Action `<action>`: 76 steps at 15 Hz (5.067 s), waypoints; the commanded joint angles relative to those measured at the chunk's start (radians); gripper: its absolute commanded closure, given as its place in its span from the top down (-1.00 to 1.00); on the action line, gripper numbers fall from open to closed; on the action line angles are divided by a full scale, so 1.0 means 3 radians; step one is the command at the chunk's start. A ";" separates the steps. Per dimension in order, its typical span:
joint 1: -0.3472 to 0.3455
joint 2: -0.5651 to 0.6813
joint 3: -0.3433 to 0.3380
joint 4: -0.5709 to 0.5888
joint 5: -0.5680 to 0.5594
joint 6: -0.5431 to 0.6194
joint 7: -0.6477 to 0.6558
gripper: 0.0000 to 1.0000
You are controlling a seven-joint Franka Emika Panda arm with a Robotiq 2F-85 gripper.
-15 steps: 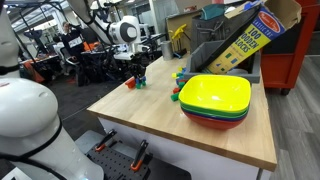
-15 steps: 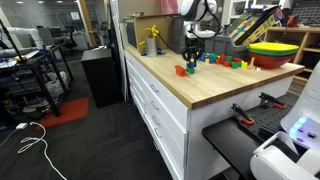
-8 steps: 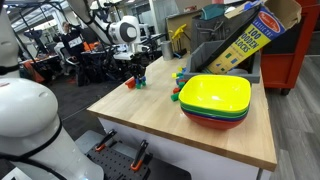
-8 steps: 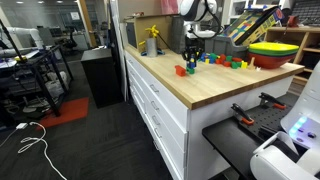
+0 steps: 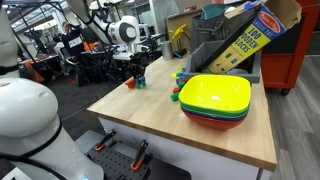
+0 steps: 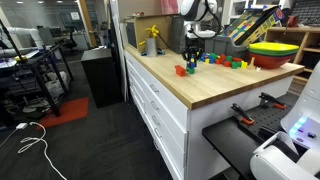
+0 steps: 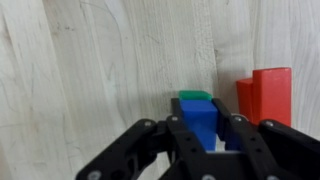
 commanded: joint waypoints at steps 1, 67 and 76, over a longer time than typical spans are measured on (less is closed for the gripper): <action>-0.0002 -0.0109 0.0004 -0.0135 0.0011 0.0071 0.0040 -0.83; 0.0282 -0.0158 0.0349 -0.0031 -0.0197 -0.0490 0.0237 1.00; 0.0275 -0.0003 0.0299 0.0101 -0.0209 -0.0341 0.0258 1.00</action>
